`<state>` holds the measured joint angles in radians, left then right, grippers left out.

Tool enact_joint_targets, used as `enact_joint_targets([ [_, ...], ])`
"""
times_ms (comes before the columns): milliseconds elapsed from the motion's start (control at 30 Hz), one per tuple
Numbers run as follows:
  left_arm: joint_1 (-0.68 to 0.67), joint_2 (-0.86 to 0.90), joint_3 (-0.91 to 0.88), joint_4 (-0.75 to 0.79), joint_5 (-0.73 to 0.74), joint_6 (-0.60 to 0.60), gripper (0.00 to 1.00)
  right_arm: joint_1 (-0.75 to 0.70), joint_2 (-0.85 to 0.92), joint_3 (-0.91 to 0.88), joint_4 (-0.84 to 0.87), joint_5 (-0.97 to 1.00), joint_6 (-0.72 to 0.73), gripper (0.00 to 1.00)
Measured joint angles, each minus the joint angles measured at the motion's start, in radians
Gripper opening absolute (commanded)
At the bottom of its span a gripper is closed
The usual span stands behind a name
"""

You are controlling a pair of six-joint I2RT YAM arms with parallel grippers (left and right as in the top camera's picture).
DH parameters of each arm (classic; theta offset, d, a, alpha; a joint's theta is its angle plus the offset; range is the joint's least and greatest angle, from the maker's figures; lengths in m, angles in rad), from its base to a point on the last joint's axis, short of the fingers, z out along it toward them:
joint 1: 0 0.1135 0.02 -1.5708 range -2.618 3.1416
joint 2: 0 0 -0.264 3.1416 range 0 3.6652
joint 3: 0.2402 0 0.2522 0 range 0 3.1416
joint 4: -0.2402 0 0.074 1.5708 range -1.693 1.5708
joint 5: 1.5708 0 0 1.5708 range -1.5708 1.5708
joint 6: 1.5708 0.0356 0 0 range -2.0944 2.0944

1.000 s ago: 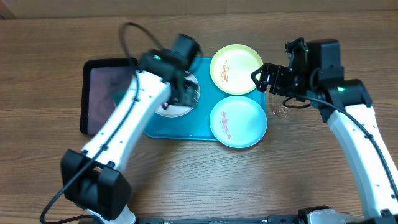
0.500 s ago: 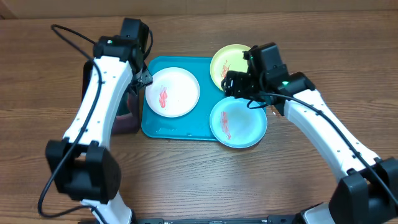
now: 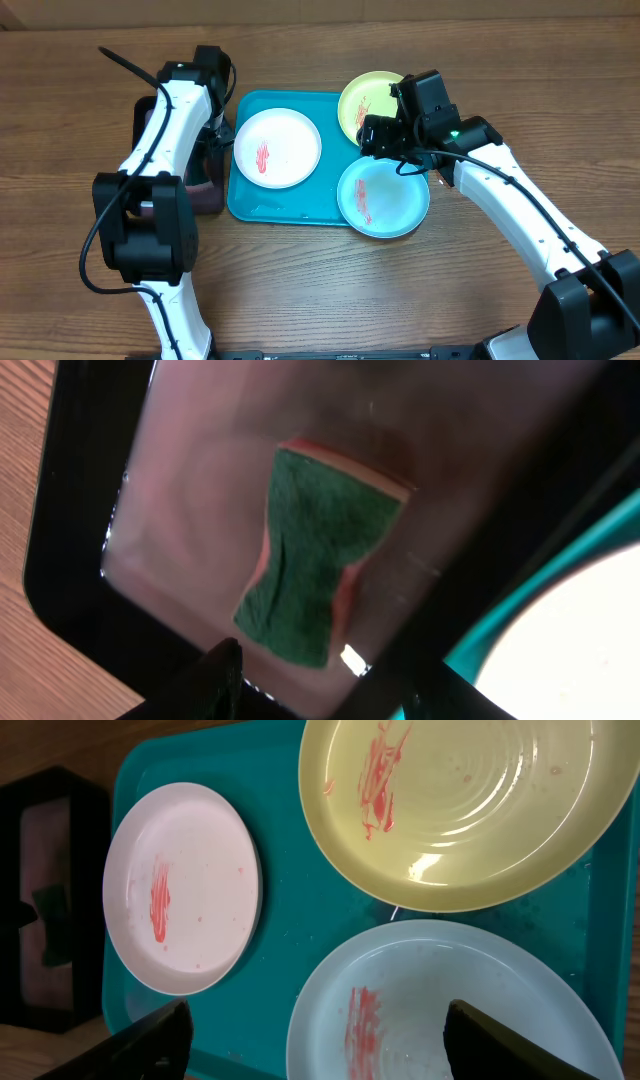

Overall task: Clean dirty plates on tray and stack at the side
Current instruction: 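Grasp the green-and-pink sponge with the left gripper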

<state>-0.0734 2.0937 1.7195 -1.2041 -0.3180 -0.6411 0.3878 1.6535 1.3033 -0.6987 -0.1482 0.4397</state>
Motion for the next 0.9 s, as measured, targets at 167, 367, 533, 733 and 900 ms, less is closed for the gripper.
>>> enact_joint_targets([
  [167,0.008,0.01,0.0,0.01,0.0,0.02,0.53,0.0,0.0,0.0,0.0,0.0,0.001,0.82],
  [367,0.008,0.01,0.0,0.047,0.0,0.067,0.51,0.0,0.0,0.0,0.0,0.001,0.001,0.82],
  [533,0.008,0.01,0.0,0.049,0.005,0.081,0.5,0.0,0.0,0.0,-0.001,0.003,0.001,0.82],
  [733,0.008,0.01,0.0,0.063,0.027,0.083,0.49,0.0,0.0,0.0,0.0,0.005,0.001,0.82],
  [900,0.008,0.01,0.0,0.084,0.037,0.027,0.47,0.0,0.0,0.0,0.0,0.006,0.001,0.82],
])
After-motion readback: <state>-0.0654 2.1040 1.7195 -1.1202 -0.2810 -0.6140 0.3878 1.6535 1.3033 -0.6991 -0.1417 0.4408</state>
